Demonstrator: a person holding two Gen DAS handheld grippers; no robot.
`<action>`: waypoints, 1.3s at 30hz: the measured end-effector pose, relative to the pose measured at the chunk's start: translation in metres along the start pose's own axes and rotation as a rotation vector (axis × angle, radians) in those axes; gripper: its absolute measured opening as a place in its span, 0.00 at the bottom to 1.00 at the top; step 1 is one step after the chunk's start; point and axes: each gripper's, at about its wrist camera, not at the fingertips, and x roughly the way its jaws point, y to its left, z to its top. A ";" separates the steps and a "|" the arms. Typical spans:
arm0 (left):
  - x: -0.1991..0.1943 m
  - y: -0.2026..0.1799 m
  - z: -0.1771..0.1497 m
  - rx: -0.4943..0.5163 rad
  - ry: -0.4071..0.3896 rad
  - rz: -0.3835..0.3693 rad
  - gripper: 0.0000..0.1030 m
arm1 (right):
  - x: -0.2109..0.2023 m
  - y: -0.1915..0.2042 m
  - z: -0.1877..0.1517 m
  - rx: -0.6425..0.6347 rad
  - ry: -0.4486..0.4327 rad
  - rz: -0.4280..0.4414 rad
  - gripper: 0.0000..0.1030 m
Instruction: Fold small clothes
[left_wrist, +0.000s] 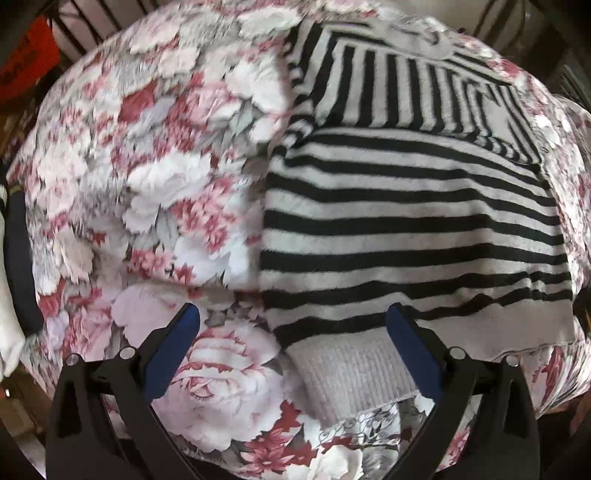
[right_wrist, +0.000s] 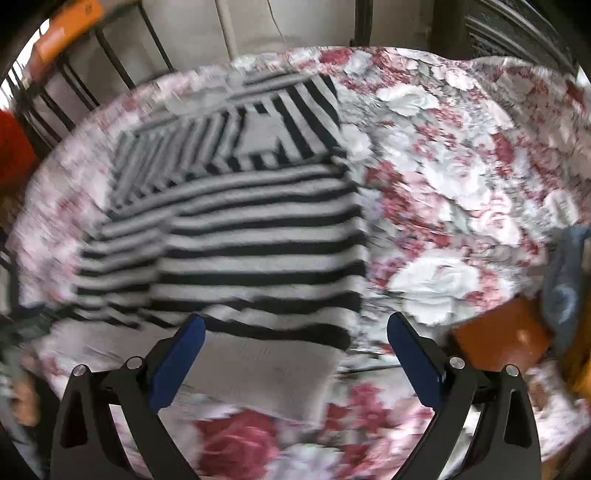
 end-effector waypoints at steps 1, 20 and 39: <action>0.004 -0.001 -0.003 -0.004 0.009 0.013 0.95 | -0.002 -0.003 -0.001 0.022 -0.026 0.057 0.96; -0.008 -0.020 -0.005 0.096 -0.094 0.080 0.95 | 0.048 -0.040 -0.022 0.192 0.176 0.113 0.97; -0.006 -0.034 -0.005 0.175 -0.139 0.100 0.95 | 0.073 -0.030 -0.023 0.153 0.157 0.011 0.97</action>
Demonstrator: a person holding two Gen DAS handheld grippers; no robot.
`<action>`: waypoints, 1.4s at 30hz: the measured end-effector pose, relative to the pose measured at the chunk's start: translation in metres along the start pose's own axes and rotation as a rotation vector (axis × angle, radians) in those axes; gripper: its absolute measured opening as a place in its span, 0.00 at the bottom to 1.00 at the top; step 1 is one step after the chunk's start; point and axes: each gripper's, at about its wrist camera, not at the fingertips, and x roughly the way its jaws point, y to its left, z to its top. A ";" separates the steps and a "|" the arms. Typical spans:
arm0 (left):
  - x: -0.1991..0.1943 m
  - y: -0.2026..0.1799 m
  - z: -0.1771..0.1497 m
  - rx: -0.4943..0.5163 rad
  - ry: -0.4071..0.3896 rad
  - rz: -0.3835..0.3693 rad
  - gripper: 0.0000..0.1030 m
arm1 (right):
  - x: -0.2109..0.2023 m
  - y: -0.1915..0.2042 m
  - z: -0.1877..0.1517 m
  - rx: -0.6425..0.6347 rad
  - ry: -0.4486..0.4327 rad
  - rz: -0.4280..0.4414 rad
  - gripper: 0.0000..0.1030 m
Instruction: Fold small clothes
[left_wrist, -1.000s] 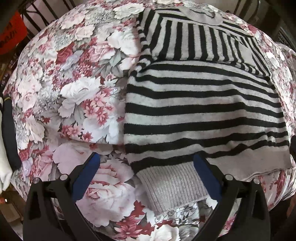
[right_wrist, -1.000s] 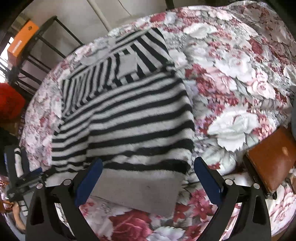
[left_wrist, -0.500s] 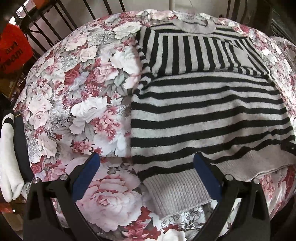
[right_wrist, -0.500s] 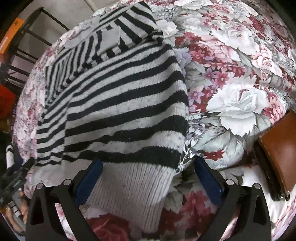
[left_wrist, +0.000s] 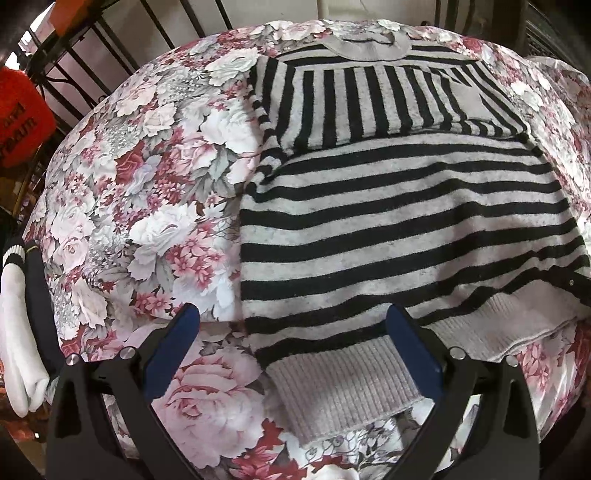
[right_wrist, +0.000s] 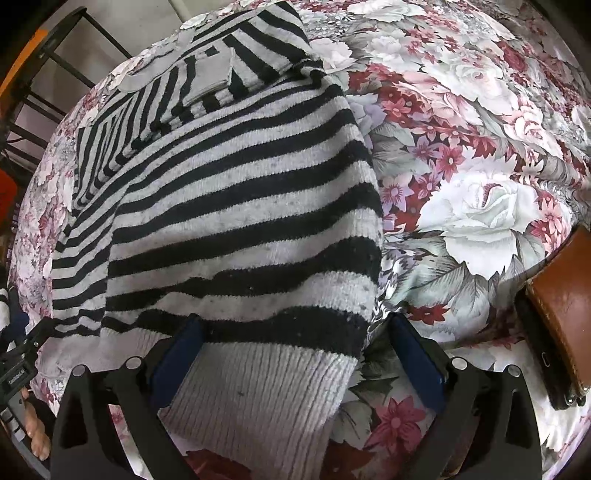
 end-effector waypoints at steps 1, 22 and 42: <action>0.001 -0.002 0.000 0.002 0.003 0.000 0.95 | -0.001 0.000 -0.003 -0.002 -0.028 -0.002 0.97; 0.005 -0.020 0.000 0.025 0.026 -0.026 0.95 | -0.016 0.005 -0.004 -0.007 0.014 0.022 0.97; 0.039 0.034 -0.004 -0.275 0.218 -0.389 0.95 | -0.039 -0.022 -0.005 0.154 -0.015 0.229 0.97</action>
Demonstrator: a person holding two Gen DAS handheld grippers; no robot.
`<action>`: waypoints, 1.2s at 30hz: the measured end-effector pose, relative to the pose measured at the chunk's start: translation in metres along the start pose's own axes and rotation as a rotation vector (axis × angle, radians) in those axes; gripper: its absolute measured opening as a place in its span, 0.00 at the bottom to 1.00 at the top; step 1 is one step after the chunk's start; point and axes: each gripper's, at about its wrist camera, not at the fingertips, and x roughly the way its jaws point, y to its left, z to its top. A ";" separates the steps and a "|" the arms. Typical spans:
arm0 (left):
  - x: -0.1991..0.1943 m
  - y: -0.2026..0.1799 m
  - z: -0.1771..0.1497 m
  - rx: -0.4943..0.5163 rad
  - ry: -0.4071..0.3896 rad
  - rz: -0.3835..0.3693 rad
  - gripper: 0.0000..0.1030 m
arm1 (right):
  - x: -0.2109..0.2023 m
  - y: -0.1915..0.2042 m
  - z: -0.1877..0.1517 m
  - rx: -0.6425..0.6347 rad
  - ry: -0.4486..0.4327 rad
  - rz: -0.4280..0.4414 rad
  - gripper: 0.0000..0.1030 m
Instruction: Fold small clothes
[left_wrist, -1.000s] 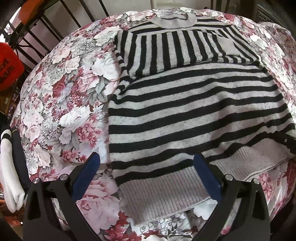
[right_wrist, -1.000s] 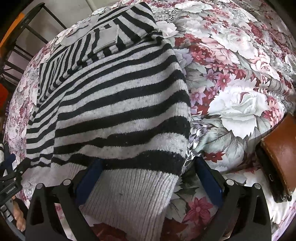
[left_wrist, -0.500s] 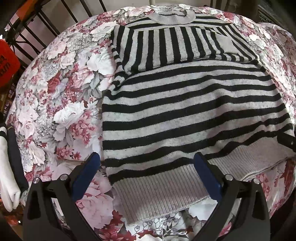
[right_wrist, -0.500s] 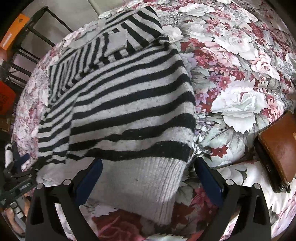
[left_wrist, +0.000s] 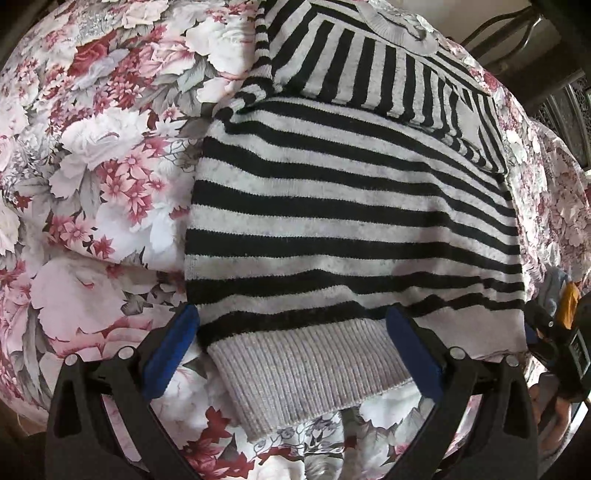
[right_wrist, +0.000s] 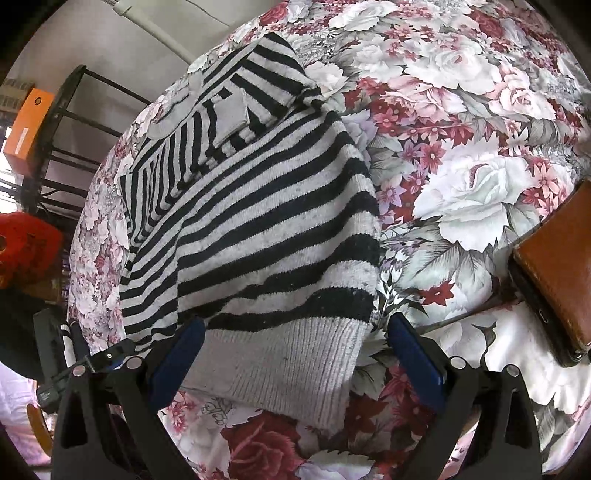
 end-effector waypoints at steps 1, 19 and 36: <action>0.000 0.002 0.001 -0.007 0.002 -0.013 0.95 | 0.000 0.000 0.000 0.000 -0.001 0.003 0.97; -0.006 0.038 -0.004 -0.144 0.050 -0.197 0.62 | 0.004 -0.006 -0.001 0.013 0.030 0.025 0.50; -0.005 0.035 -0.011 -0.079 0.070 -0.132 0.85 | 0.004 -0.002 -0.009 -0.004 0.051 0.026 0.50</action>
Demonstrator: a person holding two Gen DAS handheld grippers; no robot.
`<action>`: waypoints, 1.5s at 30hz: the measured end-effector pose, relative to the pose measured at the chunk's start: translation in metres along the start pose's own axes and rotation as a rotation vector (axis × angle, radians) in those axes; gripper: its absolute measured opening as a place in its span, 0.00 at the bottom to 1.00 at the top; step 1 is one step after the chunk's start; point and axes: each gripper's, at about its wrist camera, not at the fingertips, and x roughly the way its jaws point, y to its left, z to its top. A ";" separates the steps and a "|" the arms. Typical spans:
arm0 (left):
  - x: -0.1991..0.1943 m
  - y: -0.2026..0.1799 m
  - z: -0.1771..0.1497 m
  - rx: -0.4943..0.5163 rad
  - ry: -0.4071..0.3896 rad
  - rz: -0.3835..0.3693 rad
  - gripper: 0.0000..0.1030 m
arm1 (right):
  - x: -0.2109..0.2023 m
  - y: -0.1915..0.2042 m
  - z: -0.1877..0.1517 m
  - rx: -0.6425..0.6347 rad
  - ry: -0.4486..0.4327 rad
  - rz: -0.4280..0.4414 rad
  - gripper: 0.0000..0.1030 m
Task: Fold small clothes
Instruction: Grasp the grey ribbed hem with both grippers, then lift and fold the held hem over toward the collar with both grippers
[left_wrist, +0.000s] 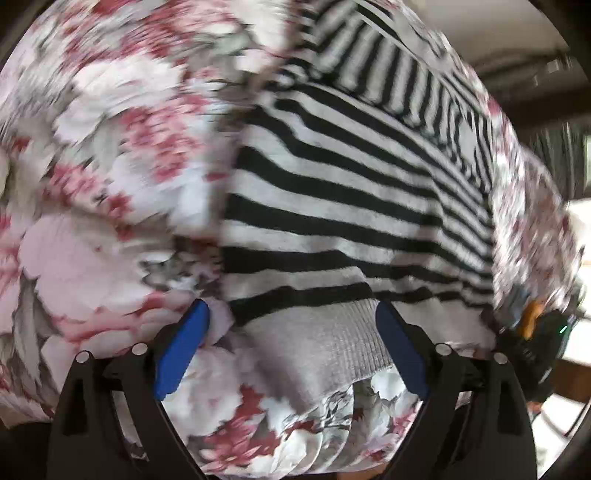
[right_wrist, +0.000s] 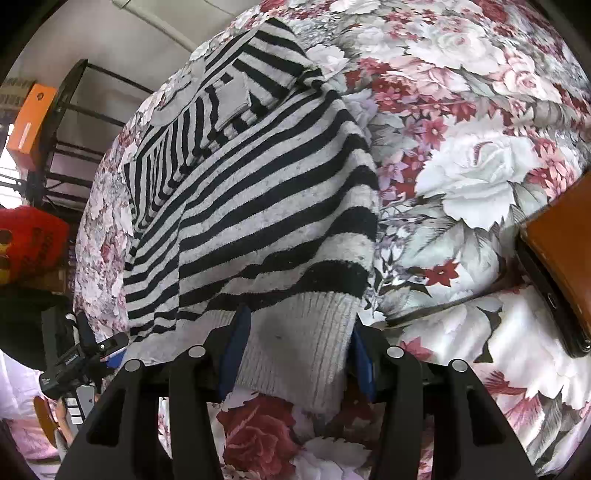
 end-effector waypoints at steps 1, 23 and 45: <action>0.002 -0.005 0.001 0.021 0.002 0.007 0.85 | 0.001 0.002 0.000 -0.008 -0.002 -0.008 0.48; -0.045 0.025 -0.025 -0.069 -0.108 -0.130 0.12 | -0.039 -0.004 -0.017 0.013 -0.071 0.100 0.12; -0.081 0.009 0.037 -0.062 -0.214 -0.202 0.12 | -0.053 0.011 0.030 0.147 -0.132 0.351 0.12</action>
